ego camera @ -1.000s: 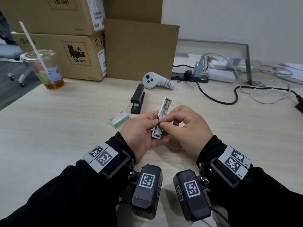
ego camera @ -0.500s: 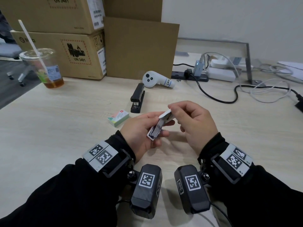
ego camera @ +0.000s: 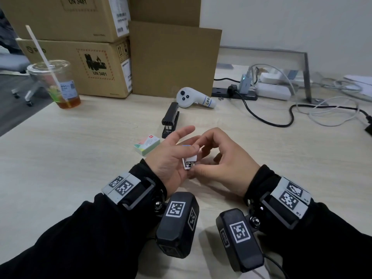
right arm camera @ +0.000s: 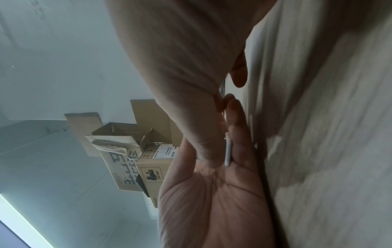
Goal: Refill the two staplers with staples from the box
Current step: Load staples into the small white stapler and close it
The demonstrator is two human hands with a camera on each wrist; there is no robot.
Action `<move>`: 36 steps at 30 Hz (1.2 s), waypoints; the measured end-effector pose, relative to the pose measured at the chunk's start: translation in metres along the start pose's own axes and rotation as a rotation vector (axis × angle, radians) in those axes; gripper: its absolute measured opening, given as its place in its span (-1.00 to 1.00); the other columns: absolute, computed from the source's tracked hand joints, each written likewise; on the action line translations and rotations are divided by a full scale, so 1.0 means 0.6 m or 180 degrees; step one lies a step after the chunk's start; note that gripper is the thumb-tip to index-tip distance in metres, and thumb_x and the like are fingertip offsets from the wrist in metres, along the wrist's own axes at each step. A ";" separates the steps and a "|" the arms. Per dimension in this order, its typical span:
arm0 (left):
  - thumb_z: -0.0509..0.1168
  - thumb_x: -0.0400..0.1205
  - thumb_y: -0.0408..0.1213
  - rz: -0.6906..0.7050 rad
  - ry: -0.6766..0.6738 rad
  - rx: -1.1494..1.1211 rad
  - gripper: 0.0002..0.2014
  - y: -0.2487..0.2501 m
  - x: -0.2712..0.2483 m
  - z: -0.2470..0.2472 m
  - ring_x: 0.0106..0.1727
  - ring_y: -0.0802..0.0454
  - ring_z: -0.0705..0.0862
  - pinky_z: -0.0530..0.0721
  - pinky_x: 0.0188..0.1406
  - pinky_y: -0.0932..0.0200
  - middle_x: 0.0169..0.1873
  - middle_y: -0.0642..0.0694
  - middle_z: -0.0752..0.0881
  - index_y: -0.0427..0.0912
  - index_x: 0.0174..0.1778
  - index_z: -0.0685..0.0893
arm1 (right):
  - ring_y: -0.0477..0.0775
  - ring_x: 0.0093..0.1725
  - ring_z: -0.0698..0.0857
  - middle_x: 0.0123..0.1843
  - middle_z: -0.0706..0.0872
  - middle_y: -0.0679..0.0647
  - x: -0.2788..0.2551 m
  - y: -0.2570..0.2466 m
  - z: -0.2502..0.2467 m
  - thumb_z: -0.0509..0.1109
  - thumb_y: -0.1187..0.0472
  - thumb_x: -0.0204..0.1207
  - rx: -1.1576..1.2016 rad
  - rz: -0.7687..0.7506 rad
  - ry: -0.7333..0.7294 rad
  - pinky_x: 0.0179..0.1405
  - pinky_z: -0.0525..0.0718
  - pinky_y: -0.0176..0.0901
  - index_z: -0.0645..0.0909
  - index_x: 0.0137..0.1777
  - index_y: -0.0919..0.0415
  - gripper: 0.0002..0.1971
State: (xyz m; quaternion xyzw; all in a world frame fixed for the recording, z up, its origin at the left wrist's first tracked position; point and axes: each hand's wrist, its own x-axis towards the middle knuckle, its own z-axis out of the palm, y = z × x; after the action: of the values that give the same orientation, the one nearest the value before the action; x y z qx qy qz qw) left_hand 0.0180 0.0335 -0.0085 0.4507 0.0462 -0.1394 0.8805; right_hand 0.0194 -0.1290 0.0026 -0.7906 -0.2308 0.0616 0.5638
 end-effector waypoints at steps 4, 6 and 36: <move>0.23 0.58 -0.71 0.0177 -0.0107 -0.0034 -0.42 -0.004 -0.001 0.003 -0.01 -0.20 0.86 0.84 -0.17 -0.21 0.22 -0.21 0.75 -0.06 0.43 0.60 | -0.15 -0.10 0.72 0.21 0.74 -0.07 0.007 0.006 0.005 0.72 0.32 0.25 -0.0391 -0.0145 -0.0139 -0.22 0.69 -0.28 0.58 0.10 0.13 -0.52; 0.30 0.52 -0.68 0.0183 -0.0137 -0.0060 -0.38 -0.004 -0.002 0.006 -0.06 -0.17 0.84 0.84 -0.21 -0.17 0.12 -0.18 0.78 -0.05 0.45 0.58 | -0.07 -0.15 0.73 0.18 0.74 -0.02 0.010 0.008 0.008 0.69 0.30 0.24 -0.0522 -0.0218 -0.0132 -0.25 0.65 -0.29 0.59 0.09 0.10 -0.54; 0.21 0.69 -0.38 0.0791 0.1266 0.2286 -0.72 0.102 -0.010 -0.119 -0.13 0.23 0.67 0.49 -0.16 0.14 0.08 0.03 0.82 -0.21 0.05 0.85 | -0.12 0.08 0.69 0.03 0.71 -0.32 0.116 0.050 -0.022 0.55 -0.12 0.31 -0.1695 0.0842 0.0661 0.31 0.59 0.17 0.53 -0.04 -0.28 -0.71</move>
State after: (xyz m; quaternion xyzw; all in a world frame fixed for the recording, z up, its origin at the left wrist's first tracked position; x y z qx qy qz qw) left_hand 0.0331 0.1266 -0.0016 0.7489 0.1090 0.0501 0.6518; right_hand 0.0948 -0.1182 -0.0091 -0.9357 -0.0751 -0.0092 0.3445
